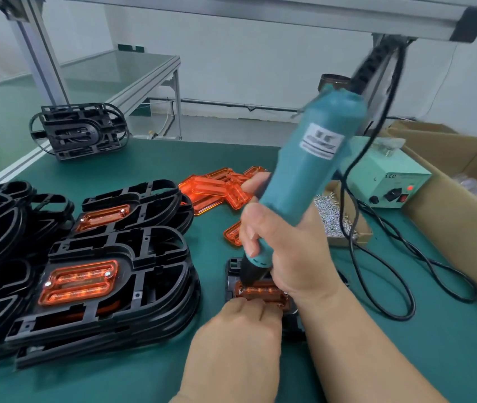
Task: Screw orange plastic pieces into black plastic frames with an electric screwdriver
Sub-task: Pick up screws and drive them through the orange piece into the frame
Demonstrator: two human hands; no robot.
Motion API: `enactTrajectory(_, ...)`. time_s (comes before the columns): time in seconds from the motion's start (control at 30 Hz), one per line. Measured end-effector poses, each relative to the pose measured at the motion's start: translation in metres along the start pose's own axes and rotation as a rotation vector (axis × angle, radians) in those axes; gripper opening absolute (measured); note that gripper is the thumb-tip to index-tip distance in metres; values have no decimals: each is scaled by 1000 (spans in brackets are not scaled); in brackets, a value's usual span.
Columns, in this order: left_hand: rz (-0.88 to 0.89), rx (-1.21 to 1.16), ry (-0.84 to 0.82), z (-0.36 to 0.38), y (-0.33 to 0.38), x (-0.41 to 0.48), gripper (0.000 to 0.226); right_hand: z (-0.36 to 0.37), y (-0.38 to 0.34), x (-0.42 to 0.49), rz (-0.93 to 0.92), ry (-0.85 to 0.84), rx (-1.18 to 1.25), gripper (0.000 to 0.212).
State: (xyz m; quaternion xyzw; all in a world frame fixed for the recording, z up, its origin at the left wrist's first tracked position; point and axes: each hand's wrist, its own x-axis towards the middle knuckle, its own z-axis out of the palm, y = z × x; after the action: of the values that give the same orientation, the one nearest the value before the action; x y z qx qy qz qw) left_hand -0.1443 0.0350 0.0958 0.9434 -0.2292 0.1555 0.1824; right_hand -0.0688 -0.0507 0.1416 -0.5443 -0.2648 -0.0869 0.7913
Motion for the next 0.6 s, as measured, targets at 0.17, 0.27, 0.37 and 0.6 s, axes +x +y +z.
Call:
enactTrajectory(0.17,8,11,-3,-2,0,2,13,4,3,10,82,-55,-21,15)
enactTrajectory(0.27,-25,31,-22,-1,2,2,39,1,3,11,100,-41,25,13)
enactTrajectory(0.37,-24,66,-19,-3,4,4,41,-1,3,11,119,-25,49,12)
enactTrajectory(0.6,-33,84,-8,3,3,3,42,0,2,12,117,-30,-9,9)
